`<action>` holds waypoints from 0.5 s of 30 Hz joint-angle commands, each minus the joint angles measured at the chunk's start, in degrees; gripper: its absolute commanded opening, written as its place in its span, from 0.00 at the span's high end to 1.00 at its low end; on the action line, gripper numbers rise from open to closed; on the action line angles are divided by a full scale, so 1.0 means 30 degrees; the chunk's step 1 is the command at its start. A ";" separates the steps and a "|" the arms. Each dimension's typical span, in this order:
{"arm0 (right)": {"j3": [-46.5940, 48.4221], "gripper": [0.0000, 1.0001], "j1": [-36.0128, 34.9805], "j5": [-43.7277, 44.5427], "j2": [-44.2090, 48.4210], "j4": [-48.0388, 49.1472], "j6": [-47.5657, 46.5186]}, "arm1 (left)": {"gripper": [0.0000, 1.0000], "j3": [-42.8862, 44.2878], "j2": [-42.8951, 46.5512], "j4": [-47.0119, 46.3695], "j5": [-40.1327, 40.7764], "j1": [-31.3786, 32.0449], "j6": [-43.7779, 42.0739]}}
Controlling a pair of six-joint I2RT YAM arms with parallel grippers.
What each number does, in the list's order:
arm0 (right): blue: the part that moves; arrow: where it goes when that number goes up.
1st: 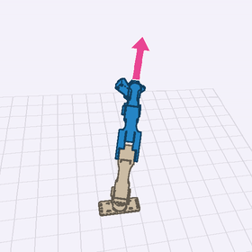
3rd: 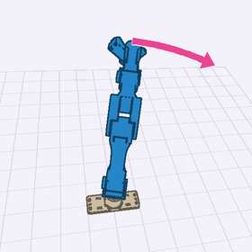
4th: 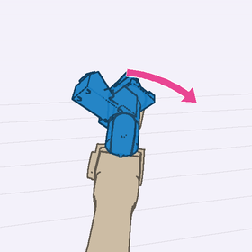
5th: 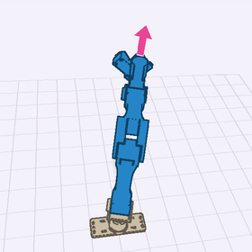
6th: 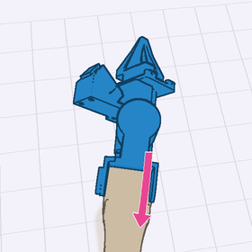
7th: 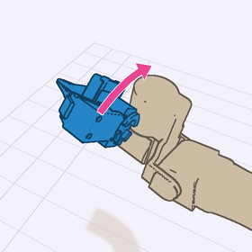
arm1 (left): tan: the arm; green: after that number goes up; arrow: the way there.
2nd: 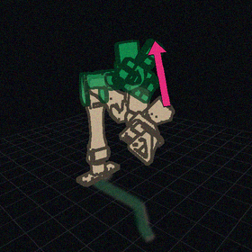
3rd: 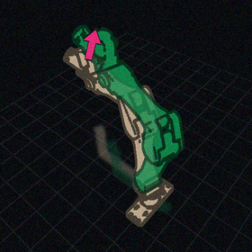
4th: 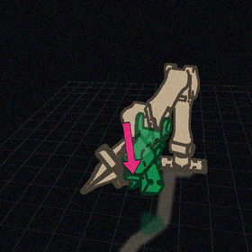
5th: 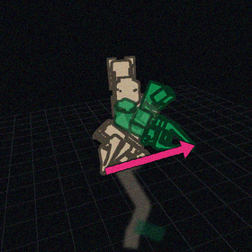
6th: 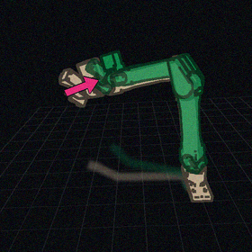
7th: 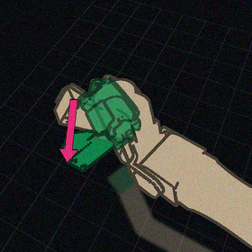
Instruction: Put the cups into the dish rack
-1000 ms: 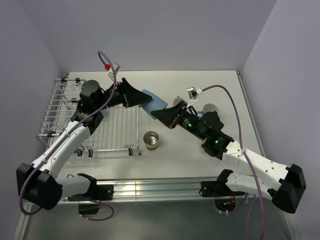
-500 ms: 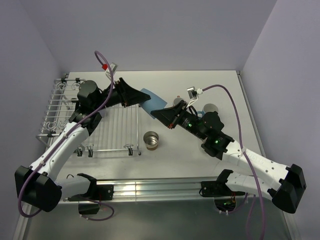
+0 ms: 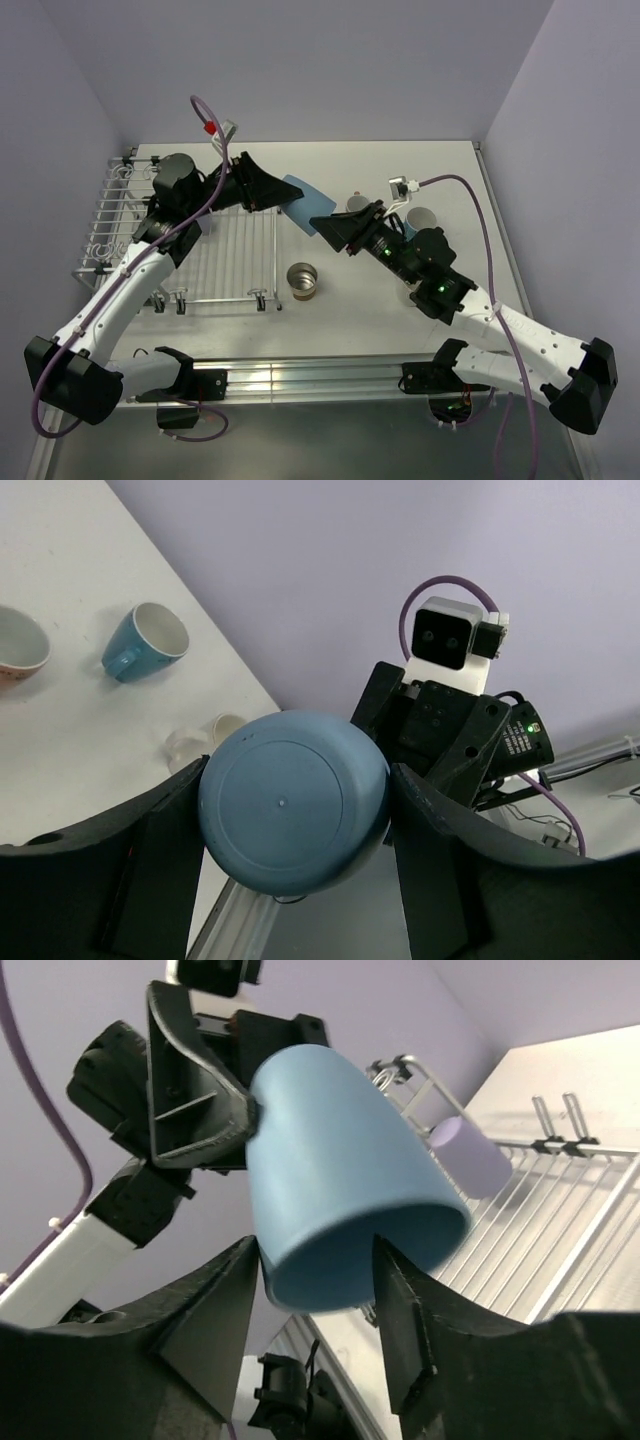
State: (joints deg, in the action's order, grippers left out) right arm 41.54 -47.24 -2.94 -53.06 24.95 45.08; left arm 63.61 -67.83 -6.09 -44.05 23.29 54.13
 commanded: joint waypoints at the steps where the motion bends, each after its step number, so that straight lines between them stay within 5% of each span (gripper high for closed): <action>1: -0.0427 0.43 0.0161 0.1915 0.1305 -0.0814 -0.0261 | 1.00 0.1878 0.0610 0.1636 0.0941 -0.0028 -0.1776; 5: -0.0633 0.42 0.0221 0.3379 0.2391 -0.2687 -0.0319 | 1.00 0.4158 0.0258 0.6091 0.3895 -0.0263 -0.4297; 11: -0.0604 0.41 0.0338 0.6133 0.3301 -0.6613 -0.0554 | 1.00 0.6683 -0.0913 1.2449 1.4260 -0.0321 -0.7553; 15: 0.0067 0.41 0.0338 0.6809 0.2543 -0.8168 -0.1021 | 1.00 0.6247 -0.2169 1.3045 1.8430 -0.0322 -0.7732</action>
State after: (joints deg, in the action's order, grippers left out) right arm 40.07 -46.61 13.19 -44.18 5.48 43.94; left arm 82.02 -71.24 26.46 -4.23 22.57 34.48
